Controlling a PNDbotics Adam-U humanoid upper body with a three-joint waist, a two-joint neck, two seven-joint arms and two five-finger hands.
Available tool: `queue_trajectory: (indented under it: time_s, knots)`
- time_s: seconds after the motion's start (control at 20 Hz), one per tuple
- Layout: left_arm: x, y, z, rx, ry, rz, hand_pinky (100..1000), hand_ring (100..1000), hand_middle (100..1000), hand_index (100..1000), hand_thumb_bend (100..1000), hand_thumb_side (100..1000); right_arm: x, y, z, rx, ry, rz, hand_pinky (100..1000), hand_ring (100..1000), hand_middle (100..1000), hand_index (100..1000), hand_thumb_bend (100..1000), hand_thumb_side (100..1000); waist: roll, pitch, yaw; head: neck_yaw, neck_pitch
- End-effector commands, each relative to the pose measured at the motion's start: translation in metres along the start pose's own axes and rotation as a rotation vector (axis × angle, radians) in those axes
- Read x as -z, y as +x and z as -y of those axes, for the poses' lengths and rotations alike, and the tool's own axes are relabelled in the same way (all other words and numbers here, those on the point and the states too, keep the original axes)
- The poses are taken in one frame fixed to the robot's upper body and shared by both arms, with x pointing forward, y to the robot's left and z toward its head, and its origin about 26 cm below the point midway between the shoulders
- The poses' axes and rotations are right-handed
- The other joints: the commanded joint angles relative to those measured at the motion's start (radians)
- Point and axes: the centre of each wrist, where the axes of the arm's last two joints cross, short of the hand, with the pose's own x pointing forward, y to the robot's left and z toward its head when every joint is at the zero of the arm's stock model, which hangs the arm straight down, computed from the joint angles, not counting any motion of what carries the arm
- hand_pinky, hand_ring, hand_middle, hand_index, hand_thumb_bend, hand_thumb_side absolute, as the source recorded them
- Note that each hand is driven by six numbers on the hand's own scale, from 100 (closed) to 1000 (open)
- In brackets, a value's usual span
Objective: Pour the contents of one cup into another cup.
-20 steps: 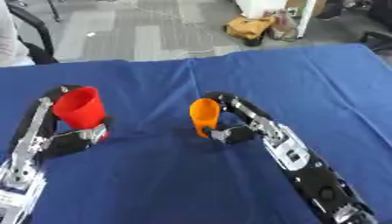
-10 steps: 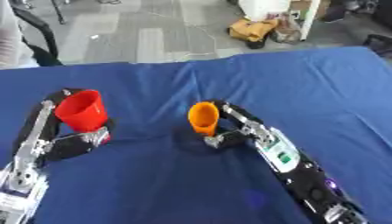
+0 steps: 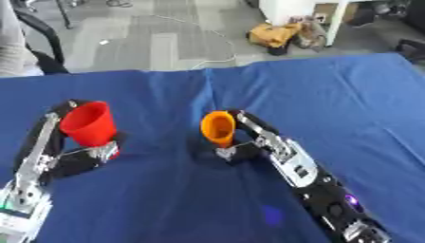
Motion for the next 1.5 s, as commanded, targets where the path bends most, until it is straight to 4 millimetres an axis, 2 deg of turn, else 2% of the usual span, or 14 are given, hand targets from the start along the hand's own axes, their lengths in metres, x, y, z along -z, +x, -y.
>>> queue_trajectory:
  time_s: [0.05, 0.15, 0.45, 0.8, 1.1, 1.4, 1.45, 1.5]
  knots:
    - [0.007, 0.01, -0.004, 0.01, 0.01, 0.036, 347, 280, 307, 674, 329, 100, 0.001, -0.001, -0.001, -0.005, -0.028, -0.016, 540, 596, 539, 599, 100, 100, 0.002, -0.014, 0.001, -0.003, -0.009]
    - [0.007, 0.01, -0.004, 0.01, 0.011, 0.036, 347, 279, 306, 673, 328, 100, 0.002, 0.0, 0.001, 0.001, -0.053, -0.018, 514, 546, 494, 550, 100, 100, 0.001, -0.015, 0.0, -0.003, -0.009]
    - [0.01, 0.015, -0.007, 0.025, 0.004, 0.046, 342, 277, 304, 672, 332, 100, 0.001, 0.003, 0.006, 0.027, -0.093, -0.019, 494, 515, 469, 522, 100, 100, -0.001, -0.021, -0.007, -0.001, -0.007]
    - [0.019, 0.034, -0.033, 0.115, -0.023, 0.069, 330, 269, 300, 670, 338, 100, -0.003, 0.016, 0.01, 0.056, -0.033, 0.038, 485, 506, 460, 508, 100, 100, -0.002, -0.04, -0.019, 0.003, 0.001]
    - [0.028, 0.056, -0.057, 0.199, -0.06, 0.093, 325, 264, 296, 669, 348, 100, 0.004, 0.05, 0.006, 0.105, 0.095, 0.156, 489, 509, 460, 507, 100, 100, -0.001, -0.058, -0.029, 0.007, 0.006]
    - [0.038, 0.07, -0.058, 0.261, -0.139, 0.114, 319, 260, 294, 668, 353, 100, 0.021, 0.088, -0.015, 0.202, 0.297, 0.271, 494, 510, 461, 507, 100, 100, 0.001, -0.061, -0.03, 0.006, 0.001]
    - [0.039, 0.071, -0.057, 0.267, -0.143, 0.119, 318, 259, 294, 668, 383, 100, 0.023, 0.093, -0.019, 0.215, 0.324, 0.283, 495, 510, 459, 507, 100, 100, 0.001, -0.061, -0.03, 0.005, 0.001]
    - [0.041, 0.072, -0.055, 0.274, -0.147, 0.124, 318, 259, 294, 668, 355, 100, 0.026, 0.097, -0.023, 0.229, 0.352, 0.294, 496, 511, 461, 507, 100, 100, 0.001, -0.06, -0.029, 0.004, 0.001]
